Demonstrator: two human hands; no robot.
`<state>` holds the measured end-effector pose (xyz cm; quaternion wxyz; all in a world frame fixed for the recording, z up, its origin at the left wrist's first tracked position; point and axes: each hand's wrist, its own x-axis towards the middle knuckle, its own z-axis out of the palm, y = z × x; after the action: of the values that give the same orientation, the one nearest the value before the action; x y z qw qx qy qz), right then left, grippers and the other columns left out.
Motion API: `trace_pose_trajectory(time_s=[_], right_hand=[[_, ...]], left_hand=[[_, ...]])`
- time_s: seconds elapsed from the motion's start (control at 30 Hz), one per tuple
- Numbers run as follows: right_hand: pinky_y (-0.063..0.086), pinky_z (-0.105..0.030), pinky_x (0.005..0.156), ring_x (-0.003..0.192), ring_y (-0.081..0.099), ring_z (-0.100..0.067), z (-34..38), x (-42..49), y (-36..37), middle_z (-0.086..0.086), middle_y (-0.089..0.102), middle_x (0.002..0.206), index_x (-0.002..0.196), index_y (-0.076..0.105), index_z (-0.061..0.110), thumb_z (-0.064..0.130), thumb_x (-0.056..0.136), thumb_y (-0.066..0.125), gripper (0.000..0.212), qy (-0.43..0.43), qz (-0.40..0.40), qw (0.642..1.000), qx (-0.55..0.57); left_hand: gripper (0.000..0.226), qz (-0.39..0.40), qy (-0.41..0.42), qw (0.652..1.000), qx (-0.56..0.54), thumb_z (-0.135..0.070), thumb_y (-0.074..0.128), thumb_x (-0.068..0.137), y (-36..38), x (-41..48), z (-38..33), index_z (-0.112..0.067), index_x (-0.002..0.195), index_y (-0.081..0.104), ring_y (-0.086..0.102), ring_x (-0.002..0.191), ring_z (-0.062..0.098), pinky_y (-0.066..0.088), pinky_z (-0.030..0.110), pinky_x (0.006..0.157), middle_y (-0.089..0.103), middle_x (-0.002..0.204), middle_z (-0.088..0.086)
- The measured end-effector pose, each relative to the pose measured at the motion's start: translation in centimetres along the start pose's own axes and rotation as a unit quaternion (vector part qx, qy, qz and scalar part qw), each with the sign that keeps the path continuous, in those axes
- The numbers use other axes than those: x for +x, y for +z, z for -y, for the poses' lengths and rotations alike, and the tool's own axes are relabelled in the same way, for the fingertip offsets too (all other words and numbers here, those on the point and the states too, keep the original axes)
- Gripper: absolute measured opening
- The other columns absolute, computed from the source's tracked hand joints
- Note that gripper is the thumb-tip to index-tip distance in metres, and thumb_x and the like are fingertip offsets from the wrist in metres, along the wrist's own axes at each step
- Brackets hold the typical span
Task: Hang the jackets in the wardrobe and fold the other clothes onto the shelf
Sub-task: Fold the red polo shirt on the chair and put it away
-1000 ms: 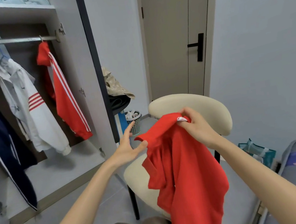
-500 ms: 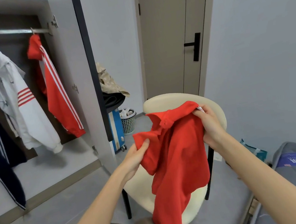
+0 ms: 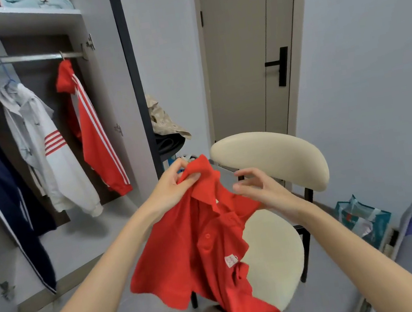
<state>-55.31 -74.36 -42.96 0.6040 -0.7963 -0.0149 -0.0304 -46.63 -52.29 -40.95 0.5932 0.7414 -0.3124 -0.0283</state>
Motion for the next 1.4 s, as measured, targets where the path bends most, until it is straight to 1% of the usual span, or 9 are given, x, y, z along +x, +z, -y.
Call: trace_pose_trajectory(time_s=[0.17,0.3,0.43,0.63,0.8,0.93,1.07,1.27,1.4], right_hand=[[0.052,-0.032,0.076,0.086,0.065,-0.018,-1.3,1.5,1.7,-0.006,0.064,0.11,0.128,0.037,0.022,0.037,0.089,0.066,0.051,0.138,-0.015,0.99,-0.018],[0.056,-0.029,0.065,0.07,0.062,-0.014,-3.0,1.7,2.1,-0.006,0.067,0.088,0.1,0.062,0.007,0.03,0.091,0.065,0.025,0.245,0.039,0.958,0.141],[0.055,-0.022,0.062,0.069,0.059,-0.01,-3.5,1.7,1.2,-0.004,0.065,0.082,0.097,0.063,0.009,0.025,0.095,0.058,0.017,0.221,0.008,0.944,0.244],[0.058,-0.026,0.058,0.07,0.065,-0.013,-1.3,1.4,-1.3,-0.005,0.068,0.076,0.09,0.065,0.008,0.014,0.084,0.066,0.008,0.229,-0.01,0.851,0.472],[0.057,-0.033,0.063,0.073,0.068,-0.019,-0.9,0.4,-1.8,-0.004,0.069,0.078,0.076,0.073,0.014,0.029,0.082,0.063,0.019,0.229,0.127,0.856,0.445],[0.053,-0.029,0.065,0.077,0.064,-0.015,-1.2,0.7,-1.4,0.0,0.068,0.085,0.083,0.071,0.018,0.041,0.077,0.067,0.024,0.221,0.082,0.858,0.457],[0.052,-0.031,0.067,0.071,0.061,-0.016,-2.2,0.3,-1.7,-0.002,0.062,0.082,0.09,0.062,0.016,0.022,0.087,0.064,0.007,0.24,0.081,0.894,0.37],[0.057,-0.048,0.084,0.093,0.064,-0.025,-3.7,-0.3,-0.1,-0.015,0.059,0.102,0.094,0.048,0.013,0.014,0.1,0.051,0.007,0.253,0.086,0.911,0.315],[0.061,-0.037,0.074,0.086,0.064,-0.022,-4.3,-0.3,0.9,-0.014,0.06,0.09,0.092,0.045,0.01,0.005,0.1,0.047,0.01,0.211,0.037,0.917,0.335]], left_hand=[[0.008,0.005,0.003,1.0,-0.022,-0.01,0.054,0.097,-0.3,-0.8,-1.0,-0.005,0.094,0.048,0.058,0.077,0.005,0.046,0.013,0.07,0.058,0.085,0.004],[0.018,0.006,-0.016,0.999,-0.045,-0.021,0.056,0.096,-0.8,-1.0,-0.8,-0.004,0.101,0.049,0.059,0.082,0.01,0.049,0.019,0.072,0.061,0.089,0.006],[0.018,-0.025,-0.022,0.999,-0.04,-0.023,0.057,0.096,-1.3,-1.0,-0.2,-0.006,0.098,0.051,0.062,0.079,0.009,0.05,0.021,0.071,0.063,0.086,0.001],[0.02,-0.085,-0.058,0.994,-0.044,-0.027,0.057,0.096,-1.5,-1.2,1.6,-0.009,0.102,0.053,0.065,0.076,0.005,0.053,0.019,0.068,0.066,0.085,-0.002],[0.011,-0.148,-0.081,0.982,-0.083,-0.024,0.057,0.096,-1.3,-1.3,2.1,-0.014,0.094,0.052,0.065,0.062,-0.002,0.05,0.013,0.055,0.069,0.07,-0.011],[0.012,-0.171,-0.086,0.973,-0.132,-0.024,0.06,0.095,-1.4,-1.0,1.7,-0.017,0.091,0.052,0.065,0.065,0.001,0.054,0.018,0.063,0.066,0.078,-0.006],[0.014,-0.193,-0.085,0.969,-0.13,-0.026,0.061,0.094,-1.5,-0.8,1.2,-0.016,0.092,0.052,0.064,0.061,-0.001,0.052,0.016,0.059,0.066,0.072,-0.009],[0.012,-0.207,-0.08,0.968,-0.114,-0.024,0.059,0.095,-0.4,-0.5,1.2,-0.016,0.091,0.051,0.061,0.056,-0.005,0.049,0.011,0.053,0.062,0.079,-0.003],[0.013,-0.217,-0.084,0.966,-0.117,-0.025,0.06,0.095,-0.3,-0.4,1.1,-0.018,0.087,0.051,0.061,0.055,-0.005,0.048,0.012,0.052,0.062,0.078,-0.004]])
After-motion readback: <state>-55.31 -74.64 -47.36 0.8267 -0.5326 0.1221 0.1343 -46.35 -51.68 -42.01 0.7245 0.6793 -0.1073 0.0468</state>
